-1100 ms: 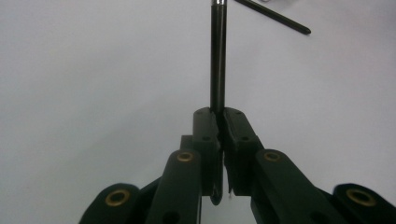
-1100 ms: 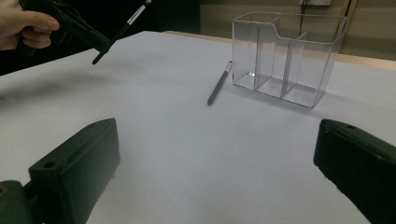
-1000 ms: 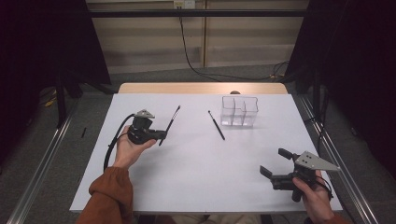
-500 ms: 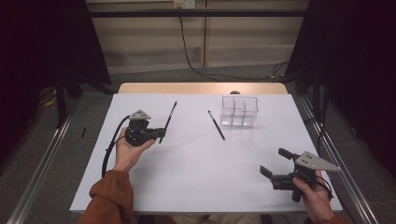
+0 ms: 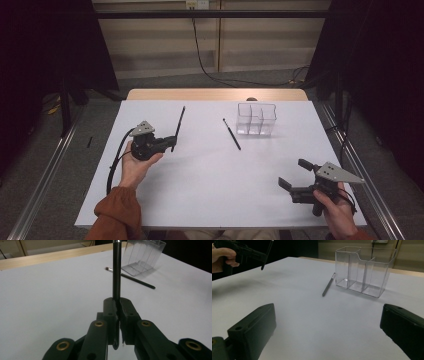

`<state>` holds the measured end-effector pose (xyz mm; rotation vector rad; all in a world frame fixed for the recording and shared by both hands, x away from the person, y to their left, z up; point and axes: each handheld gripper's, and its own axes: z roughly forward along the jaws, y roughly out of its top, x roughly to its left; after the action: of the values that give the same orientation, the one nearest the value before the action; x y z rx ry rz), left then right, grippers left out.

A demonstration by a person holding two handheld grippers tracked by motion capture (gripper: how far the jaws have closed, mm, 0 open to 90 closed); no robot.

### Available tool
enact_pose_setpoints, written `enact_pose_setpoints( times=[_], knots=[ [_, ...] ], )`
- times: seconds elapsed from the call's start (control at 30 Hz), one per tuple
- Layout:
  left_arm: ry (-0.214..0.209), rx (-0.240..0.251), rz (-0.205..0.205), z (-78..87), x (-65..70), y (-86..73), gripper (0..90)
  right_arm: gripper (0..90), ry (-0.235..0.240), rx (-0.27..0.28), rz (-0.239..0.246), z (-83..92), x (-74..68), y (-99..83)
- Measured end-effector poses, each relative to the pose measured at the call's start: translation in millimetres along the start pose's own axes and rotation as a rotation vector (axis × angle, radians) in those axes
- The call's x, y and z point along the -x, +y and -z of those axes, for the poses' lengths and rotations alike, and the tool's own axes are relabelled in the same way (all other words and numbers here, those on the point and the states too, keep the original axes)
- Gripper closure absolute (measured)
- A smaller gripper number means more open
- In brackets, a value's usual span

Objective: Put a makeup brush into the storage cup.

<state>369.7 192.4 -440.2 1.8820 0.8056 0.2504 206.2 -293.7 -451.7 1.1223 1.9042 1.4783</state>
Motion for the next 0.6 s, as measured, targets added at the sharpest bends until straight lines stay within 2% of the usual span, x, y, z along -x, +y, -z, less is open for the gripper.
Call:
enact_pose_setpoints(
  times=[0.17, 0.2, 0.37, 0.6],
  knots=[
    [-0.008, 0.017, -0.021, -1.6, 2.7, -2.9, 84.3, 0.0, -0.001, 0.001, 0.0, 0.3, -0.1, 0.0],
    [-0.016, 0.044, -0.024, -1.2, 4.4, -2.9, 84.3, 0.0, -0.001, 0.002, -0.002, 0.1, -0.5, 0.1],
    [-0.033, 0.061, -0.047, 3.0, 8.5, -2.1, 84.2, 0.0, 0.006, 0.005, -0.005, 0.3, -1.4, 0.4],
    [-0.06, 0.073, -0.027, 7.4, 15.1, -3.9, 84.2, 0.0, 0.011, 0.008, 0.002, 0.2, -1.5, 0.8]
  ],
)
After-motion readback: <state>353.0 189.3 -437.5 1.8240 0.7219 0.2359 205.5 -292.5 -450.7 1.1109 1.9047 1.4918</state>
